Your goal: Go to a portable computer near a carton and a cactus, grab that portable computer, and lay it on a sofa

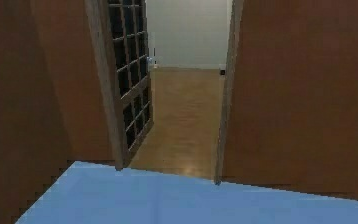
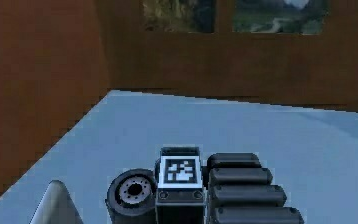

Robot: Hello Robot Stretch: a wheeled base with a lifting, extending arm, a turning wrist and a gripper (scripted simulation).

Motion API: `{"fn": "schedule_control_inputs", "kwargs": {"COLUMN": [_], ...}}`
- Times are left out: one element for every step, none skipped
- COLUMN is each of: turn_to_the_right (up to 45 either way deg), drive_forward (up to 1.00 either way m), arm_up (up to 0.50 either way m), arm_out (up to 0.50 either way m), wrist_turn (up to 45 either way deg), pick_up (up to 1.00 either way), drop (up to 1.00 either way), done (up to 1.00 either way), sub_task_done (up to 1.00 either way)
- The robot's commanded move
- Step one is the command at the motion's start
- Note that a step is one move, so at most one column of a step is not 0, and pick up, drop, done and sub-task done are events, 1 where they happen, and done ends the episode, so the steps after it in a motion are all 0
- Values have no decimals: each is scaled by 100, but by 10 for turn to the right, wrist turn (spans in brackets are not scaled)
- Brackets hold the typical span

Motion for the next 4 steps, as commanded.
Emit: {"fn": "schedule_control_inputs", "kwargs": {"turn_to_the_right": [0,-30,0,90], "drive_forward": [100,0,60,0], "arm_up": [0,0,0,0], "arm_out": [0,0,0,0], "wrist_turn": [0,0,0,0], "pick_up": [0,0,0,0], "drop": [0,0,0,0], "done": [0,0,0,0], "sub_task_done": [0,0,0,0]}}
